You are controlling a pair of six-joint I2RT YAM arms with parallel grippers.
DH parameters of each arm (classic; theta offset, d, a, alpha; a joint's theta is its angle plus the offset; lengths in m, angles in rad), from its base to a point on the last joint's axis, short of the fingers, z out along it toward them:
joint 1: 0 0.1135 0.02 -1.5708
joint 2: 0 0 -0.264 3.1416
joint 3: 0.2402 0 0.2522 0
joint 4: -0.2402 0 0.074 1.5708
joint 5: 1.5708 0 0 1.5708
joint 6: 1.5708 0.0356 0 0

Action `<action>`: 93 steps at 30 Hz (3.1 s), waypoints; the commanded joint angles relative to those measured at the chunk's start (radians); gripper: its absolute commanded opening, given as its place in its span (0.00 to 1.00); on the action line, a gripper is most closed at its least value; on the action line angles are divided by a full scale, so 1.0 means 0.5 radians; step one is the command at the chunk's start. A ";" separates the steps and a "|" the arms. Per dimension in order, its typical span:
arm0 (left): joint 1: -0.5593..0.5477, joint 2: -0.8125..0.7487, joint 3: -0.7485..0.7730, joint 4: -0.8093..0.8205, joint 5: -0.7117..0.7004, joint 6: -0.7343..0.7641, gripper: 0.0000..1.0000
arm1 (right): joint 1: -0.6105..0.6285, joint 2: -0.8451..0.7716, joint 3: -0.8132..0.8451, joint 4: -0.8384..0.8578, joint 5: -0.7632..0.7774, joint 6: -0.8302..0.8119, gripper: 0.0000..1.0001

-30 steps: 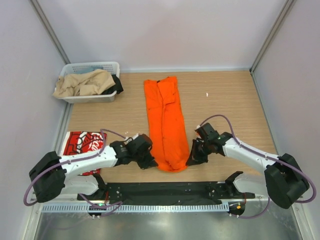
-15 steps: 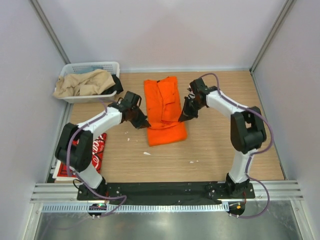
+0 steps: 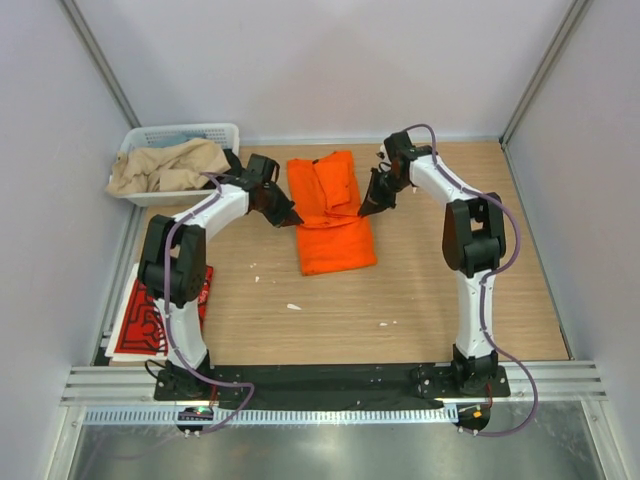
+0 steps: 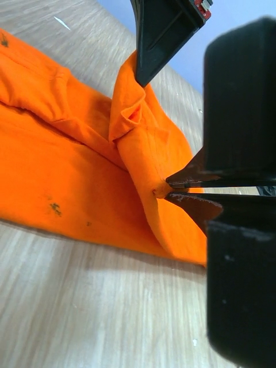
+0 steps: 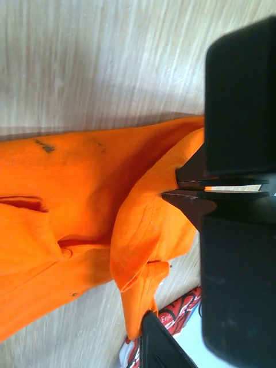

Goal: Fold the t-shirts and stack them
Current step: Fold the tshirt

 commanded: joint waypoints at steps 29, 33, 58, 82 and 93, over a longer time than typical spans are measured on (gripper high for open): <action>-0.123 -0.149 -0.053 0.146 -0.006 0.320 0.24 | 0.092 -0.376 -0.468 0.617 -0.007 0.178 0.46; -0.203 -0.054 -0.142 0.376 0.154 0.219 0.17 | 0.156 -0.365 -0.591 0.719 -0.008 0.249 0.25; 0.017 0.704 0.819 0.220 0.065 0.430 0.15 | 0.126 0.279 0.310 0.665 0.336 0.317 0.04; -0.304 0.183 -0.010 0.511 0.476 0.304 0.18 | 0.031 -0.144 -0.469 1.106 -0.136 0.280 0.15; -0.329 0.088 -0.182 0.462 0.412 0.381 0.17 | 0.003 -0.192 -0.339 0.870 -0.035 0.126 0.22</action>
